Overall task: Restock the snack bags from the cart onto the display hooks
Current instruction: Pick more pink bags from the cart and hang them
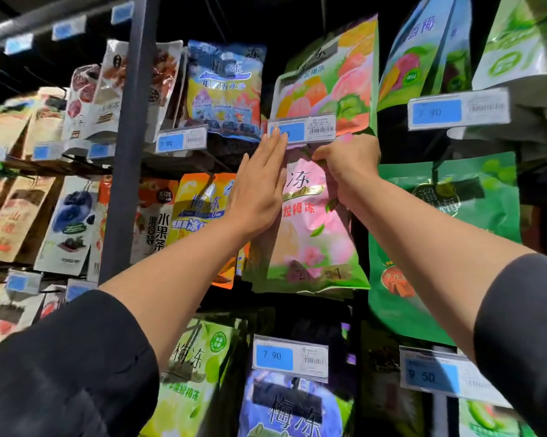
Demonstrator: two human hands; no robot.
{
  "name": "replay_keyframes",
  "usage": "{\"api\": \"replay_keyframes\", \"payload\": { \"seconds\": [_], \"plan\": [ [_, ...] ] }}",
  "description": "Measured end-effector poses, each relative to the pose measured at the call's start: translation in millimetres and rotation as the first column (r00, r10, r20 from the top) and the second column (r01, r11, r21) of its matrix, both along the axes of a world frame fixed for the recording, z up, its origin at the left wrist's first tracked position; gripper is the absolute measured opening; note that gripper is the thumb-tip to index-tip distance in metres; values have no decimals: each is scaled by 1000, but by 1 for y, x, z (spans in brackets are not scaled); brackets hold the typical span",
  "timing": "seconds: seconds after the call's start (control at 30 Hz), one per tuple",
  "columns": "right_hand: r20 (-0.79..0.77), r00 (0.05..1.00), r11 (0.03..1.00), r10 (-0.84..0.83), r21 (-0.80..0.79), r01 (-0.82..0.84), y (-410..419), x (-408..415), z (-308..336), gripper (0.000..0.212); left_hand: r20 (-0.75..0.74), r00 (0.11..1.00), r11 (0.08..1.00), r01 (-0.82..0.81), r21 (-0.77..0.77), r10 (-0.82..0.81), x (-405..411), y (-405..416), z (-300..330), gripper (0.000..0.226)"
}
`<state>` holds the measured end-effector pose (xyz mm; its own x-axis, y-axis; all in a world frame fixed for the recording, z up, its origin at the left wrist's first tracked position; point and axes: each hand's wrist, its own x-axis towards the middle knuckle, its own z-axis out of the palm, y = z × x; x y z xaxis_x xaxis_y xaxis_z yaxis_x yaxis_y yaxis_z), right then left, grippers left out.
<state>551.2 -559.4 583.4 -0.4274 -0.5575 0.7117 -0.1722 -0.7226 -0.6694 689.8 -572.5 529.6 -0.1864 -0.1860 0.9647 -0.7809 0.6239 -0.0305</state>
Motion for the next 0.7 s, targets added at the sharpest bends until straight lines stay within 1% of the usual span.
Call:
{"api": "replay_keyframes", "payload": {
  "seconds": [0.07,0.13,0.4,0.5,0.57,0.63,0.7],
  "plan": [
    [-11,999,999,-52,-4,52,2,1,-1,30,1,1000,1000,-1,-6,1,0,1,0,52],
    [-7,996,996,-86,-9,86,4,-1,-2,24,3,1000,1000,-7,-11,7,1,1,1,52],
    [-13,990,990,-137,-29,136,3,0,-7,16,22,998,998,-53,-19,53,2,1,0,54],
    [-21,988,988,-152,-42,151,2,1,-7,18,34,997,998,-65,-15,65,1,1,-1,57],
    [-48,984,984,-174,-41,172,3,2,-1,20,40,997,998,-67,-19,67,2,1,-1,59],
    [-107,971,976,-215,-38,212,3,2,1,19,48,997,998,-55,-34,57,3,1,-2,61],
    [-129,962,971,-240,-52,235,1,0,-1,18,54,997,998,-54,-38,56,3,2,-2,64]
  ]
}}
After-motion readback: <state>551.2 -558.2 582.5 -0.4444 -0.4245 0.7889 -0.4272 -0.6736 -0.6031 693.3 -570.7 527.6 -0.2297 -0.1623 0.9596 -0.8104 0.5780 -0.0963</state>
